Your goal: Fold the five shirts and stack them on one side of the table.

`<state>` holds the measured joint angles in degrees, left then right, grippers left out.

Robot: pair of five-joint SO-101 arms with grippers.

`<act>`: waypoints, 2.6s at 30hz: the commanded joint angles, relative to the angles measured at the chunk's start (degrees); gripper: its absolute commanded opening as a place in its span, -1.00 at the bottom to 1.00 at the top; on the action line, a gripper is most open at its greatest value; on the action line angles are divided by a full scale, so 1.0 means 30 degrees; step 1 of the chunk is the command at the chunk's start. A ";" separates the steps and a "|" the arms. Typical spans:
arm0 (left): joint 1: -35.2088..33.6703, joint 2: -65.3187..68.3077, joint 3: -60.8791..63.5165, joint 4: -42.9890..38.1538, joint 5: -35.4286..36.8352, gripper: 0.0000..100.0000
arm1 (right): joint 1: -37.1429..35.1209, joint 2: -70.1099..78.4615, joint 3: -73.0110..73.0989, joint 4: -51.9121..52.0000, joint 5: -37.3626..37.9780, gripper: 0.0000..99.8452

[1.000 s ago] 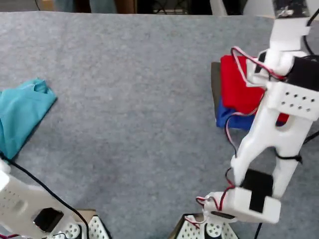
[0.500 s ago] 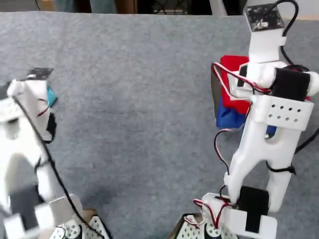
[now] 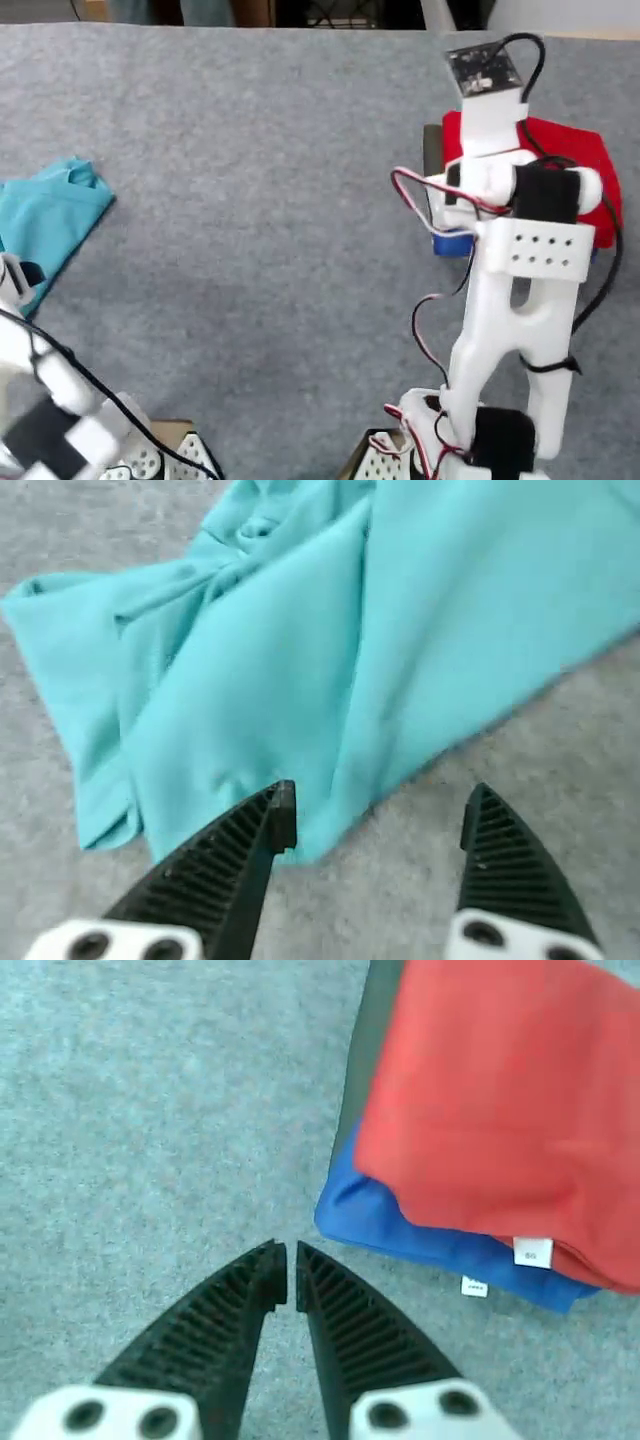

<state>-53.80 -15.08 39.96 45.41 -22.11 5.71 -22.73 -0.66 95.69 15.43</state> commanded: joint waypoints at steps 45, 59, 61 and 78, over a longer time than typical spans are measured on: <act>0.2418 1.2308 -1.3700 0.9788 -0.0293 -0.63 | -0.0234 -0.4293 0.3267 -0.2227 0.1846 -0.95; 0.2974 1.5150 -1.9473 1.6410 0.0117 -0.94 | -0.0205 -0.4352 0.3267 -0.2227 0.1788 -0.95; 0.3853 1.5121 -1.9619 1.7788 0.0117 -0.94 | -0.0264 -0.4381 0.3267 -0.2198 0.1700 -0.95; 2.3048 0.4220 -0.9861 1.8462 0.0117 -0.94 | -0.0147 -0.4293 0.4117 -0.3663 0.1846 -0.95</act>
<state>-1.32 8.04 5.58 99.82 -21.85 5.80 -34.59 11.91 87.60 20.62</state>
